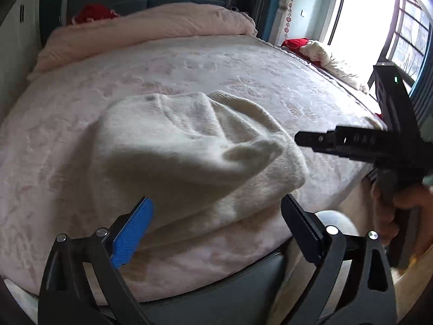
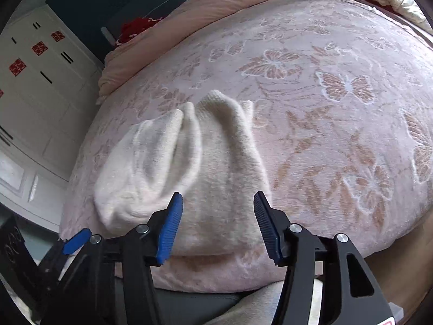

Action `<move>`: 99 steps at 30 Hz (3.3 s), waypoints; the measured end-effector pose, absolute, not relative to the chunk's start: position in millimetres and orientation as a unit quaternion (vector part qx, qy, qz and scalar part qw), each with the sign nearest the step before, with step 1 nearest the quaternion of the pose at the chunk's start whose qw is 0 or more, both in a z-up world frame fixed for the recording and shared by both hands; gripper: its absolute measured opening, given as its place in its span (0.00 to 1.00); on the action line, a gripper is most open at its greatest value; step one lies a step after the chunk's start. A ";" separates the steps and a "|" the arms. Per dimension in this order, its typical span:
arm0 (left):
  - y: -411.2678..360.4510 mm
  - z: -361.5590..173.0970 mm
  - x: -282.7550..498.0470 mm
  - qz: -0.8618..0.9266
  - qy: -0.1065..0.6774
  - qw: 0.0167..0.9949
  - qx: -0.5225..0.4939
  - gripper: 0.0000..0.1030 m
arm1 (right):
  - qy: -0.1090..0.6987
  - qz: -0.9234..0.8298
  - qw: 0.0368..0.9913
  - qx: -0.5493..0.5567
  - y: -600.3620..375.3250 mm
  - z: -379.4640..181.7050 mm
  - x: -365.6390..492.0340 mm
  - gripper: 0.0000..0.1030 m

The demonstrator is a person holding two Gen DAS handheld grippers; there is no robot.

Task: Fold small clothes

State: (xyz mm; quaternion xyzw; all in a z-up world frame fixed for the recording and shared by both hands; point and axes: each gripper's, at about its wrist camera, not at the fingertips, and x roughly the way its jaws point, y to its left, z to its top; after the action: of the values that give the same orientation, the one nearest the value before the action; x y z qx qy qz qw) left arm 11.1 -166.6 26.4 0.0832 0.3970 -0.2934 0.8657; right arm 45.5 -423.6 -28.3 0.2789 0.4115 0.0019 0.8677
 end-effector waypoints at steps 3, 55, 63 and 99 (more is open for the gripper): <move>-147.0 15.5 7.9 -0.253 0.393 0.873 0.137 0.90 | 0.404 0.034 0.869 0.283 -398.7 -14.7 66.0 0.63; -141.6 -60.7 108.0 -0.187 0.524 0.830 0.032 0.35 | 0.443 -0.030 0.864 0.238 -441.5 -41.4 116.1 0.15; -141.9 -55.7 102.1 -0.193 0.511 0.836 0.055 0.37 | 0.420 -0.035 0.850 0.316 -463.2 -59.3 85.8 0.29; -197.0 -15.1 100.0 -0.186 0.487 0.841 0.143 0.62 | 0.413 -0.013 0.891 0.189 -404.9 18.5 114.9 0.00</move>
State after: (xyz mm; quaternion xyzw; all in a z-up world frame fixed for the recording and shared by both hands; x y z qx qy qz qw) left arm 100.0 -197.0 -15.1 0.1430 0.4868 -0.1861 0.8414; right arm 114.9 -404.9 18.5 0.1888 0.4132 -0.0131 0.8908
